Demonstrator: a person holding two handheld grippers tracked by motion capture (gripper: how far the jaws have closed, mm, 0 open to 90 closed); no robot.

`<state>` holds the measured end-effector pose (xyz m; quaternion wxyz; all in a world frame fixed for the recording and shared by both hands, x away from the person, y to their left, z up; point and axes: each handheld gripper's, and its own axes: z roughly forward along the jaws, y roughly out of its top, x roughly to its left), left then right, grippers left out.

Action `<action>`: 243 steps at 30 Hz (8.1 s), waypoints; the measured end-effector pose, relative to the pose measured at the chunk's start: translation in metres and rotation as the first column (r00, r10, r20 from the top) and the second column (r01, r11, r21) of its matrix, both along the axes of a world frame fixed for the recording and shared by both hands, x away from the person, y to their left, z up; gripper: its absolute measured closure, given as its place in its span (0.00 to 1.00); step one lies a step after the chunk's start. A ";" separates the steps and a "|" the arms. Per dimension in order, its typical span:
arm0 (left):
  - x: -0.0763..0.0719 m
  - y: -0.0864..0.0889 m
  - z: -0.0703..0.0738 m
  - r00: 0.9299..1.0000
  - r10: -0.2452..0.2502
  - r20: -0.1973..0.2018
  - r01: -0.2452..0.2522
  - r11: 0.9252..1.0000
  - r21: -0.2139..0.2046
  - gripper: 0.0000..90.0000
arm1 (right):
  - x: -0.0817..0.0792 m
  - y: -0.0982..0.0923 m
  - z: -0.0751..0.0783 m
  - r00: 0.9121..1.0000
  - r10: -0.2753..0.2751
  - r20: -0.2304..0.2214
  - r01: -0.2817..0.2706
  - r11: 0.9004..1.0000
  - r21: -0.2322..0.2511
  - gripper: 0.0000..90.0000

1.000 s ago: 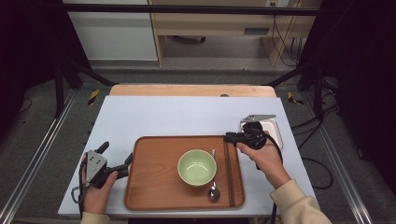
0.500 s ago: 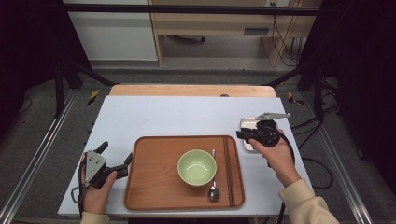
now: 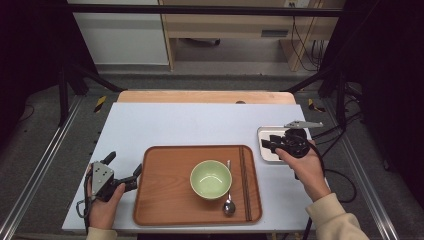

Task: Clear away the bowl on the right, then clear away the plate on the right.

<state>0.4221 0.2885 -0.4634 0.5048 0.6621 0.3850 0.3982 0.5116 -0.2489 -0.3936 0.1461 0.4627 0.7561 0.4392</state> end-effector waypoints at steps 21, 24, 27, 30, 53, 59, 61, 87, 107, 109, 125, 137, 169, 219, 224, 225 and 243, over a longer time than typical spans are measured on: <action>-0.001 0.000 0.001 1.000 -0.003 0.008 0.003 1.000 0.000 0.04 | 0.000 -0.021 -0.001 0.996 -0.066 0.058 0.069 0.996 -0.059 0.24; -0.001 0.000 0.000 1.000 -0.004 0.008 0.004 1.000 0.001 0.04 | 0.001 -0.030 -0.003 0.995 -0.070 0.075 0.075 0.995 -0.071 0.19; -0.001 0.000 0.000 1.000 -0.005 0.008 0.005 1.000 0.002 0.04 | 0.002 -0.037 -0.006 0.992 -0.083 0.097 0.093 0.990 -0.102 0.18; -0.001 -0.001 0.000 1.000 -0.005 0.010 0.005 1.000 0.002 0.04 | 0.004 -0.047 -0.010 0.989 -0.111 0.096 0.123 0.984 -0.132 0.20; -0.002 0.003 0.003 0.993 -0.105 0.054 0.110 0.990 -0.084 0.03 | 0.031 -0.087 -0.035 0.956 -0.293 -0.030 0.284 0.944 -0.169 0.53; -0.003 0.000 0.003 0.990 -0.126 0.059 0.130 0.988 -0.082 0.03 | 0.033 -0.092 -0.038 0.950 -0.309 -0.048 0.297 0.939 -0.175 0.60; -0.002 0.000 0.003 0.990 -0.125 0.059 0.130 0.988 -0.083 0.03 | 0.034 -0.093 -0.039 0.946 -0.318 -0.065 0.303 0.936 -0.179 0.62; -0.002 -0.003 0.002 0.990 -0.129 0.055 0.132 0.990 -0.056 0.03 | 0.050 -0.104 -0.065 0.901 -0.358 -0.245 0.327 0.932 -0.156 0.87; -0.003 -0.002 0.003 0.992 -0.114 0.062 0.117 0.992 -0.052 0.03 | 0.040 -0.102 -0.052 0.912 -0.369 -0.180 0.372 0.928 -0.018 0.99; -0.003 -0.003 0.003 0.992 -0.113 0.062 0.117 0.992 -0.057 0.03 | 0.037 -0.099 -0.045 0.915 -0.373 -0.155 0.377 0.926 -0.003 0.99; -0.008 -0.009 0.016 0.994 -0.079 0.077 0.086 0.992 -0.092 0.05 | 0.008 -0.010 0.025 0.977 -0.210 0.030 0.205 0.970 0.133 0.99; -0.010 -0.024 0.040 0.989 -0.096 0.114 0.107 0.989 -0.098 0.13 | 0.017 0.055 0.042 0.988 -0.131 0.087 0.118 0.983 0.140 0.99; 0.031 -0.117 0.072 0.990 -0.139 0.020 0.140 0.987 -0.083 0.38 | 0.003 0.134 0.034 0.978 -0.109 0.178 0.081 0.984 0.159 0.99; 0.061 -0.109 0.076 0.998 0.057 0.038 -0.048 0.976 -0.212 0.99 | -0.004 0.165 0.013 0.978 -0.008 0.210 -0.017 0.993 0.119 0.81; 0.067 -0.111 0.075 0.998 0.054 0.027 -0.047 0.977 -0.210 0.99 | -0.005 0.156 0.013 0.963 -0.007 0.270 -0.022 0.994 0.105 0.67; 0.069 -0.111 0.075 0.998 0.053 0.024 -0.046 0.976 -0.214 0.99 | -0.006 0.152 0.014 0.958 -0.012 0.285 -0.018 0.995 0.102 0.63; 0.079 -0.100 0.077 0.998 0.068 -0.008 -0.068 0.977 -0.203 0.99 | -0.024 0.080 0.013 0.894 -0.124 0.431 0.076 0.989 0.128 0.23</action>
